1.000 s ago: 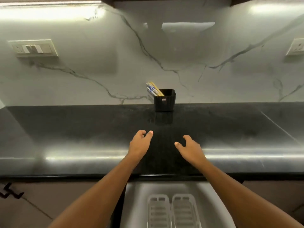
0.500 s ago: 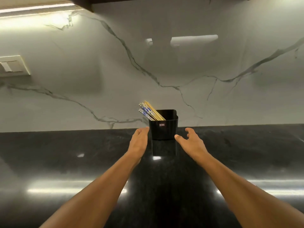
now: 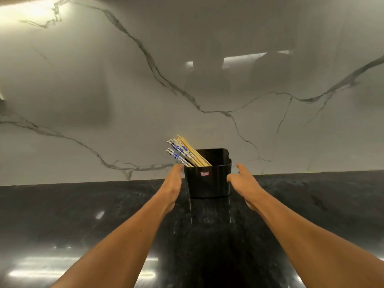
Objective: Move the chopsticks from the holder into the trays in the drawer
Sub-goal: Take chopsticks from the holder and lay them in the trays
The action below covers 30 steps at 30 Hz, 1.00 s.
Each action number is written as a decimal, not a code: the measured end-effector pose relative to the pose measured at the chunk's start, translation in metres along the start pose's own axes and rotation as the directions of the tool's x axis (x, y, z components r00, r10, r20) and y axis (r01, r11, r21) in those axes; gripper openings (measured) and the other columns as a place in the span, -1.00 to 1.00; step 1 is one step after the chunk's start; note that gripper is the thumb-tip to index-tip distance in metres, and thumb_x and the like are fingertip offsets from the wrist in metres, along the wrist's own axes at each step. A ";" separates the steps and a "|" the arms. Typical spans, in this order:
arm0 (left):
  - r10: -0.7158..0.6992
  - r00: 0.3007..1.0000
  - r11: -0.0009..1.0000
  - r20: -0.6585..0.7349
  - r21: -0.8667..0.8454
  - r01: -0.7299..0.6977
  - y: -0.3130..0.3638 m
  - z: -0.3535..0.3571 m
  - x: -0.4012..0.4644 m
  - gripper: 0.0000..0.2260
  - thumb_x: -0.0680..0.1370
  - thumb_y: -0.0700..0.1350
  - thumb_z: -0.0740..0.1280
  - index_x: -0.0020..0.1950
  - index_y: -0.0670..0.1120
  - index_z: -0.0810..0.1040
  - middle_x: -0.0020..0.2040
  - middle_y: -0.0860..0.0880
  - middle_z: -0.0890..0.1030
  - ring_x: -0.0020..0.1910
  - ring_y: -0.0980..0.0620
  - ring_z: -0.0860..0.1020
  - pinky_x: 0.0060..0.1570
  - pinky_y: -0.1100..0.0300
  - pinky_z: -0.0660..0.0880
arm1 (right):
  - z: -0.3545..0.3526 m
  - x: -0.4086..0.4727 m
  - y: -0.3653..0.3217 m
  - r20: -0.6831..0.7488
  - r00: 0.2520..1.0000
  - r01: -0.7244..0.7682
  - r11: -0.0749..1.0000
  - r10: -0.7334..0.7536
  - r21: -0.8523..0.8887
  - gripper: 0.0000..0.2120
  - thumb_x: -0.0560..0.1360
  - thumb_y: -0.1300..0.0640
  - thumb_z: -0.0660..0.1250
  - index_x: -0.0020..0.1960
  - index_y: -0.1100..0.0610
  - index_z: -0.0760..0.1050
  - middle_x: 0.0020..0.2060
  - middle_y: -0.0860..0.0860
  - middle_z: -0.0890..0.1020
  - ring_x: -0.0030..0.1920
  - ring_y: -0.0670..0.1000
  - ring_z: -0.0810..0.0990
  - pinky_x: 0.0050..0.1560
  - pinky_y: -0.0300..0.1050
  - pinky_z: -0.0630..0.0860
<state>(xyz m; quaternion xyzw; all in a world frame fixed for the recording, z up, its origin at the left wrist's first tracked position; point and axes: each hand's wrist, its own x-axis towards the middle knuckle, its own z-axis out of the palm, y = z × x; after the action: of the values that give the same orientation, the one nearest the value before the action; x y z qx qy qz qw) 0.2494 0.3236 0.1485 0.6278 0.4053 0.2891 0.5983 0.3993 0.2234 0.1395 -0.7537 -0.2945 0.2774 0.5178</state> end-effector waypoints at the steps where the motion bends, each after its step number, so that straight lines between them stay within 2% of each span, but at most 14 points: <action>1: 0.012 1.000 1.000 0.022 -0.010 -0.012 0.000 0.003 0.003 -0.53 0.65 0.07 -0.03 0.53 -0.08 0.16 0.55 -0.12 0.16 0.52 -0.12 0.12 0.47 -0.10 0.06 | 0.002 0.003 0.000 0.022 1.000 0.007 1.000 -0.007 -0.003 -0.40 0.56 0.25 0.20 0.53 0.10 0.04 0.45 0.13 0.28 0.40 0.16 0.31 0.32 0.08 0.33; 3: 0.020 0.997 0.999 0.069 -0.045 -0.017 -0.001 0.006 0.008 -0.54 0.65 0.07 -0.04 0.51 -0.08 0.20 0.53 -0.12 0.22 0.51 -0.10 0.15 0.46 -0.07 0.05 | 0.005 0.007 0.000 0.094 0.995 0.028 1.000 -0.027 -0.008 -0.43 0.53 0.30 0.22 0.47 0.08 0.13 0.27 0.07 0.42 0.18 0.06 0.44 0.14 -0.02 0.41; 5: 0.008 0.996 0.996 0.084 -0.085 0.000 -0.003 0.008 0.012 -0.54 0.63 0.09 -0.01 0.48 -0.07 0.24 0.52 -0.11 0.25 0.51 -0.07 0.16 0.47 -0.06 0.03 | 0.006 0.008 0.002 0.150 0.988 0.047 0.999 -0.047 -0.001 -0.42 0.49 0.32 0.25 0.43 0.05 0.16 0.21 0.05 0.46 0.06 -0.02 0.44 0.02 -0.10 0.43; 7: 0.001 0.998 0.995 0.069 -0.102 0.006 -0.008 0.008 0.011 -0.54 0.62 0.09 0.01 0.47 -0.07 0.26 0.51 -0.08 0.27 0.51 -0.05 0.16 0.47 -0.08 0.03 | 0.003 0.005 0.003 0.166 0.985 0.050 0.999 -0.052 0.016 -0.40 0.47 0.33 0.26 0.44 0.04 0.16 0.19 0.06 0.46 0.09 -0.01 0.43 0.07 -0.05 0.45; 9: -0.002 0.998 0.994 0.055 -0.112 0.008 -0.012 0.008 0.004 -0.55 0.62 0.05 0.02 0.48 -0.07 0.26 0.51 -0.06 0.28 0.51 -0.04 0.18 0.47 -0.09 0.05 | -0.001 -0.003 0.005 0.178 0.982 0.051 0.998 -0.054 0.024 -0.37 0.47 0.34 0.26 0.46 0.03 0.14 0.28 0.09 0.44 0.13 -0.01 0.40 0.16 0.02 0.43; 12: 0.007 0.999 0.990 0.053 -0.142 0.001 -0.013 0.007 -0.021 -0.59 0.63 0.01 0.01 0.45 -0.05 0.31 0.50 -0.05 0.30 0.50 -0.02 0.20 0.48 -0.10 0.06 | -0.008 -0.025 0.009 0.209 0.976 0.064 0.998 -0.068 0.025 -0.31 0.48 0.36 0.24 0.50 -0.02 0.08 0.33 0.06 0.40 0.18 0.00 0.39 0.22 0.03 0.40; 16: 0.009 0.999 0.986 0.042 -0.165 -0.002 -0.016 0.002 -0.073 -0.66 0.64 -0.03 -0.02 0.34 0.02 0.40 0.44 -0.01 0.37 0.48 0.01 0.24 0.50 -0.09 0.06 | -0.013 -0.070 0.019 0.244 0.967 0.074 0.997 -0.074 0.008 -0.28 0.50 0.34 0.24 0.50 -0.12 0.03 0.28 -0.01 0.41 0.10 -0.06 0.39 0.12 -0.07 0.41; 18: 0.026 0.998 0.986 0.058 -0.165 -0.017 -0.019 -0.001 -0.105 -0.69 0.64 -0.03 -0.04 0.26 0.12 0.42 0.36 0.06 0.42 0.45 0.07 0.26 0.50 -0.04 0.07 | -0.015 -0.099 0.024 0.258 0.963 0.075 0.997 -0.072 0.000 -0.26 0.51 0.33 0.23 0.50 -0.16 -0.01 0.18 -0.08 0.39 0.10 -0.09 0.36 0.16 -0.06 0.41; 20: 0.067 0.994 0.987 0.081 -0.151 -0.054 -0.022 -0.004 -0.138 -0.69 0.64 -0.04 -0.07 0.11 0.20 0.44 0.25 0.17 0.45 0.36 0.16 0.31 0.44 0.06 0.11 | -0.016 -0.132 0.030 0.261 0.962 0.087 0.996 -0.082 -0.008 -0.23 0.51 0.34 0.22 0.51 -0.20 -0.06 0.17 -0.11 0.38 0.16 -0.09 0.36 0.27 0.04 0.43; 21: 0.071 0.994 0.986 0.078 -0.154 -0.058 -0.024 -0.006 -0.158 -0.67 0.65 -0.07 -0.08 0.10 0.23 0.44 0.21 0.21 0.46 0.32 0.18 0.33 0.38 0.12 0.15 | -0.017 -0.150 0.032 0.260 0.962 0.088 0.996 -0.081 -0.013 -0.21 0.51 0.34 0.22 0.51 -0.21 -0.07 0.23 -0.09 0.39 0.21 -0.07 0.36 0.31 0.09 0.42; 23: 0.080 0.995 0.986 0.067 -0.152 -0.069 -0.031 -0.012 -0.195 -0.65 0.65 -0.11 -0.09 0.17 0.24 0.40 0.18 0.24 0.48 0.28 0.20 0.38 0.29 0.17 0.21 | -0.018 -0.186 0.036 0.255 0.965 0.066 0.998 -0.059 -0.018 -0.19 0.51 0.36 0.21 0.53 -0.16 -0.12 0.39 -0.01 0.35 0.32 -0.03 0.34 0.35 0.07 0.37; 25: 0.085 0.993 0.988 0.080 -0.133 -0.074 -0.040 -0.018 -0.232 -0.64 0.66 -0.12 -0.09 0.22 0.26 0.37 0.20 0.25 0.49 0.26 0.24 0.40 0.31 0.16 0.23 | -0.018 -0.223 0.040 0.257 0.966 0.034 0.999 -0.029 -0.018 -0.16 0.50 0.36 0.22 0.53 -0.16 -0.16 0.45 0.01 0.30 0.42 0.03 0.30 0.40 0.09 0.33; 27: 0.090 0.992 0.991 0.083 -0.109 -0.081 -0.046 -0.023 -0.266 -0.61 0.66 -0.13 -0.09 0.19 0.29 0.40 0.18 0.31 0.49 0.22 0.32 0.41 0.28 0.21 0.25 | -0.019 -0.256 0.043 0.265 0.964 0.033 0.999 -0.026 -0.022 -0.14 0.47 0.36 0.23 0.52 -0.21 -0.14 0.44 0.00 0.32 0.42 0.05 0.32 0.40 0.17 0.33; 30: 0.064 0.992 0.995 0.106 -0.084 -0.055 -0.044 -0.031 -0.314 -0.60 0.66 -0.12 -0.08 0.13 0.31 0.42 0.10 0.41 0.48 0.12 0.44 0.42 0.12 0.31 0.29 | -0.022 -0.303 0.045 0.252 0.967 0.035 0.999 -0.024 -0.037 -0.15 0.46 0.38 0.22 0.50 -0.25 -0.09 0.38 -0.03 0.38 0.36 0.00 0.36 0.38 0.16 0.36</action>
<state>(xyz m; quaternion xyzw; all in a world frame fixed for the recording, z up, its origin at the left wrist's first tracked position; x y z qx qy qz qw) 0.0579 0.0690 0.1467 0.6298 0.3413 0.2885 0.6354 0.2184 -0.0242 0.1384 -0.7184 -0.3745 0.3570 0.4649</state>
